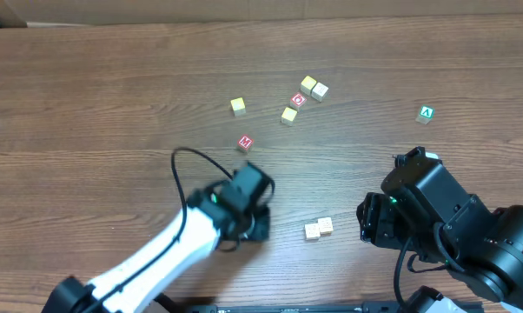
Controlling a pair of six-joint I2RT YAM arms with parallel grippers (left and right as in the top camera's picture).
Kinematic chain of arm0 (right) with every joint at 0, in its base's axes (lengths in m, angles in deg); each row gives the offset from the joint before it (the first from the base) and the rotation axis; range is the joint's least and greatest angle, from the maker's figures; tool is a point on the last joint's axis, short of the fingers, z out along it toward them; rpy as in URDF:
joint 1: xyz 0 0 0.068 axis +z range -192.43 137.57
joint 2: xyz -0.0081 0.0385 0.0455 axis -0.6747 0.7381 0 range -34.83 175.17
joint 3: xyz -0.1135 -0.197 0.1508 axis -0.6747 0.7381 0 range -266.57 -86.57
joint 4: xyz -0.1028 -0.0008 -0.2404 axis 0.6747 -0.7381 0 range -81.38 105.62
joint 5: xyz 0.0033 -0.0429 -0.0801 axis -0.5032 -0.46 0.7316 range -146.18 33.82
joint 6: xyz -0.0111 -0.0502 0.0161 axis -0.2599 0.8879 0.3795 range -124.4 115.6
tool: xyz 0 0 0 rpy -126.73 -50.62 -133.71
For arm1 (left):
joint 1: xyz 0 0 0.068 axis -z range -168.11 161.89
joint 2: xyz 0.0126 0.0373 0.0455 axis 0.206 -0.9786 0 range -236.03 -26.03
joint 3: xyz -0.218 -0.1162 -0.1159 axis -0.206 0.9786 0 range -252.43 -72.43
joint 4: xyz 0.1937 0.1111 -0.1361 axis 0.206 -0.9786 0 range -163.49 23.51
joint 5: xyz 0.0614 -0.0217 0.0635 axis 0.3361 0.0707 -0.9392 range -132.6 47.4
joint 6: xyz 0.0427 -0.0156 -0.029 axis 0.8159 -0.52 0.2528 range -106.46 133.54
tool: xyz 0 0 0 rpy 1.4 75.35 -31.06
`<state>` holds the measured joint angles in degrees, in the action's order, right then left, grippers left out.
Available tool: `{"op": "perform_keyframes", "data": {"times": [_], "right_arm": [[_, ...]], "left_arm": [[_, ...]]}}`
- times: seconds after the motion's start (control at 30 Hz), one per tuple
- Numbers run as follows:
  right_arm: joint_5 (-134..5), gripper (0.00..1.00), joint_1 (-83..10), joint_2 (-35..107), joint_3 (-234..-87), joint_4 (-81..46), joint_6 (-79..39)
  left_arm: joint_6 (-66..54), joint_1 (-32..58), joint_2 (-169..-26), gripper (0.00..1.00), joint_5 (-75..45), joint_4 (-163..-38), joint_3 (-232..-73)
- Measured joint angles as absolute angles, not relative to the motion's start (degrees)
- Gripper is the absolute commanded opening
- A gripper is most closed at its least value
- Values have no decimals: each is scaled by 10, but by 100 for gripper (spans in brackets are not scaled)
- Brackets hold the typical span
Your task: Flip 4 blocks
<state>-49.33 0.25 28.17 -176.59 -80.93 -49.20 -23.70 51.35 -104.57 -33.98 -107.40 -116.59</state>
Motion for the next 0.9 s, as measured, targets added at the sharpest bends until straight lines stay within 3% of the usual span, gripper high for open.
{"op": "perform_keyframes", "data": {"times": [0.3,0.9], "right_arm": [[-493,68,2,282,-1766,-812,-492],[-493,68,2,282,-1766,-815,-492]], "left_arm": [[-400,644,-1040,4,-366,-946,-1120],[-470,651,-1119,4,-394,-866,-1124]]}}
